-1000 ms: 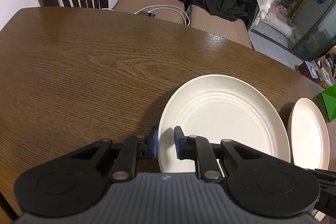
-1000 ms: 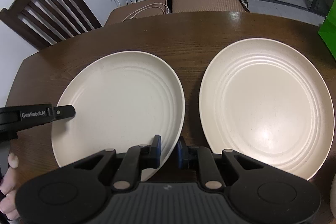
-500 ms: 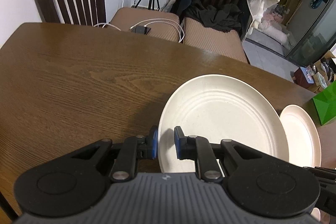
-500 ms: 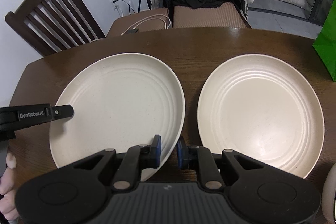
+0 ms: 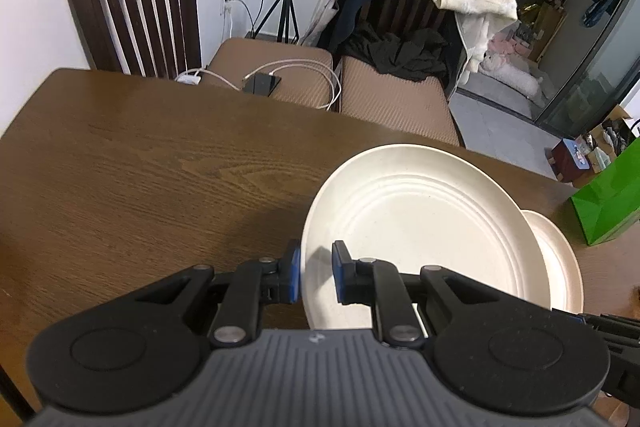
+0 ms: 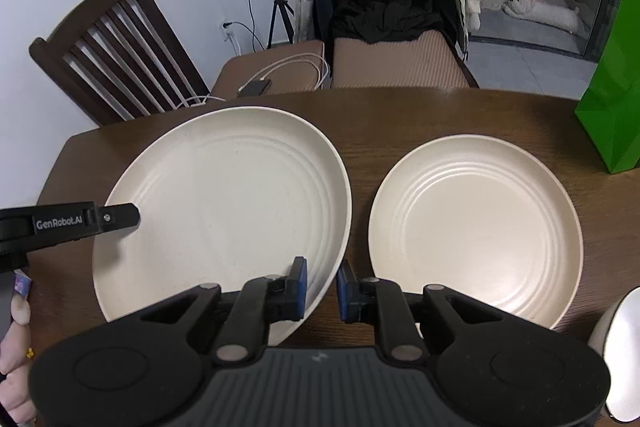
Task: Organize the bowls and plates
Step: 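Lift the cream plate with both tools and carry it toward the placed plate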
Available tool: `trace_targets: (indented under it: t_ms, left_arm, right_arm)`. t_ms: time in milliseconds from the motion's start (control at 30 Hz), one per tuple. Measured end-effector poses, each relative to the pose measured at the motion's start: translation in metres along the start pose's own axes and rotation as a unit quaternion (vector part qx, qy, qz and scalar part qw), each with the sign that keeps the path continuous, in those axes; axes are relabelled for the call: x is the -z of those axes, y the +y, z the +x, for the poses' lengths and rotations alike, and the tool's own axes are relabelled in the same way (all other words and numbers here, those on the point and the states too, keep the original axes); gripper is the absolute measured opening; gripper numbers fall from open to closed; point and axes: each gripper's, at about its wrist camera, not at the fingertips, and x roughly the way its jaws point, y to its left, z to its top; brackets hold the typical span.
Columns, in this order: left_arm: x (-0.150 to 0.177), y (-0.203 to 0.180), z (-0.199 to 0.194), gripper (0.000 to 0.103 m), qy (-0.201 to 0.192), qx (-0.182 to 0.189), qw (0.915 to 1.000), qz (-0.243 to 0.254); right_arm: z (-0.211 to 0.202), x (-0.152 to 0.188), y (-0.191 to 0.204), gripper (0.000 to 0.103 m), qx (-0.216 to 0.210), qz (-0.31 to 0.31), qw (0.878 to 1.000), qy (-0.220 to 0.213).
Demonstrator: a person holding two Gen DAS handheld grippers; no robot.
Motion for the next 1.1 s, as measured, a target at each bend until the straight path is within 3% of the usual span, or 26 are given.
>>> trace_targets:
  t_ms: [500,1100]
  left_arm:
    - [0.012,-0.015,-0.069,0.017,-0.034,0.004,0.9994,-0.006]
    - [0.06,-0.034,-0.143,0.017,-0.063,-0.01,0.9979,0.001]
  right_arm:
    - [-0.063,0.009,0.002,0.015,-0.01,-0.014,0.999,-0.032]
    - [-0.13,0.048,-0.004,0.015,-0.023,-0.025,0.998,-0.058]
